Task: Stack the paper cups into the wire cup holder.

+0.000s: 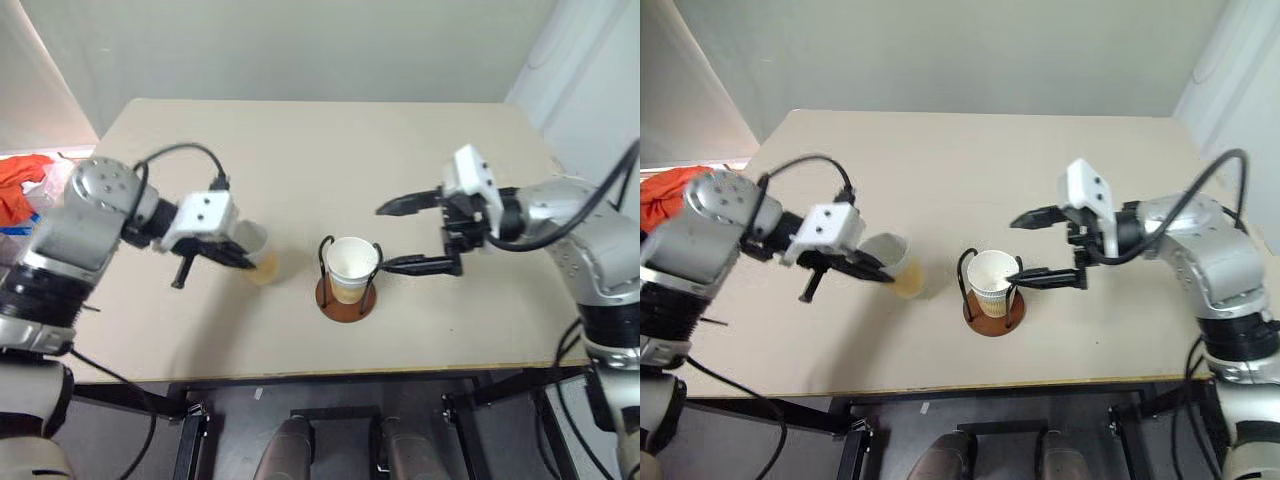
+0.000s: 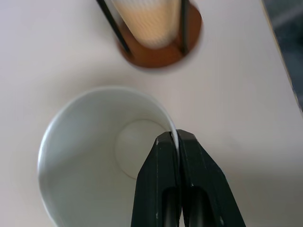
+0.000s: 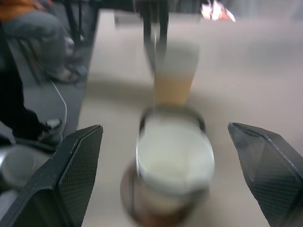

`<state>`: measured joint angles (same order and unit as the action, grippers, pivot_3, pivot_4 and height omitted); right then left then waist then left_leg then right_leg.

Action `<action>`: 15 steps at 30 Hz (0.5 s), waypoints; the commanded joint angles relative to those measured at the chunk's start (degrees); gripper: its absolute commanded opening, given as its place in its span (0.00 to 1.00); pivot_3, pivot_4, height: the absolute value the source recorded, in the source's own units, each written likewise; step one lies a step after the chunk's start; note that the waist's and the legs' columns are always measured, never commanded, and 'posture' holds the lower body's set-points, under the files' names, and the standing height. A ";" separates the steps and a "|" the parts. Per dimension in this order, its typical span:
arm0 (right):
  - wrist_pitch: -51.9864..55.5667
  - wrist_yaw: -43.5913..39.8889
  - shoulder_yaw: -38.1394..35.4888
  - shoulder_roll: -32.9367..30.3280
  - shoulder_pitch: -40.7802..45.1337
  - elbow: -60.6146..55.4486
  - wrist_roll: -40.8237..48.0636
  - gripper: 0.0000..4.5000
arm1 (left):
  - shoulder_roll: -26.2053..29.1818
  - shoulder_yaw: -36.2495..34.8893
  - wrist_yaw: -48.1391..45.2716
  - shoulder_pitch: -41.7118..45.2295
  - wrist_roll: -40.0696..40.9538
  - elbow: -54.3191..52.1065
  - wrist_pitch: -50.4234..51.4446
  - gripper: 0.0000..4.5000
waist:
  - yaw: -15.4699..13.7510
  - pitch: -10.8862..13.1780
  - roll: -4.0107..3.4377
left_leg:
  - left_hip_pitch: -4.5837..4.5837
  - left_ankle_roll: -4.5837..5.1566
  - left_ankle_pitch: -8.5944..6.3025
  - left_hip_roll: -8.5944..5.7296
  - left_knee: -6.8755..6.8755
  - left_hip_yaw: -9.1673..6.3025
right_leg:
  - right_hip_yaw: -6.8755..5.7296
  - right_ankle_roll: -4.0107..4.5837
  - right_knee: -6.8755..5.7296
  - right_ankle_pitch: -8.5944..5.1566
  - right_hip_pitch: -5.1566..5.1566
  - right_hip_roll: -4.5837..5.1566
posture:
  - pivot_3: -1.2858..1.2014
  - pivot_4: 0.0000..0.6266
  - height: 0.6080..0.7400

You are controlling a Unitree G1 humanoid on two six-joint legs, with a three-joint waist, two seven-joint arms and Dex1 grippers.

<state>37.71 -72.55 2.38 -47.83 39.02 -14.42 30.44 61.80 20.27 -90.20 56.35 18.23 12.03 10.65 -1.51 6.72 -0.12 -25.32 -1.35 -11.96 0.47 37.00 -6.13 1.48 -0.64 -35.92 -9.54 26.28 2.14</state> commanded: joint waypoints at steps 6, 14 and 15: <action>-1.22 0.59 -17.20 -6.97 -15.21 -7.07 6.45 1.00 | 3.58 8.79 -2.30 19.88 24.11 1.34 0.12 0.01 | 0.38 0.02 -0.05 | 0.12 0.17 -0.11 -0.24 0.04 0.12 | 0.17 -0.65 0.13 -0.21 -0.23 0.20 | 0.52 0.24 1.00; 1.50 6.21 -23.04 -8.08 -21.64 -13.89 10.12 1.00 | 0.18 28.27 -2.30 27.86 27.66 2.56 -11.46 0.01 | 0.79 0.05 -0.13 | 0.29 0.29 -0.11 -0.39 0.17 0.03 | 0.31 -1.46 0.09 -0.37 -0.51 0.22 | 0.52 0.24 1.00; 1.91 6.59 -24.79 -8.54 -23.20 -14.67 10.55 1.00 | -1.02 30.61 -2.30 28.94 27.65 3.59 -13.15 0.01 | 0.44 0.05 -0.14 | 0.28 0.33 -0.13 -0.40 0.20 0.02 | 0.33 -1.50 0.12 -0.39 -0.55 0.25 | 0.52 0.24 1.00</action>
<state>39.17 -66.90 -18.11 -55.20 16.21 -26.98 39.31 61.13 49.04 -90.25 83.53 45.70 14.63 0.98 -1.07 6.77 -0.26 -25.08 -0.98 -12.12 -0.02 37.23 -6.18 1.85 -2.24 -35.78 -10.00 25.67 2.44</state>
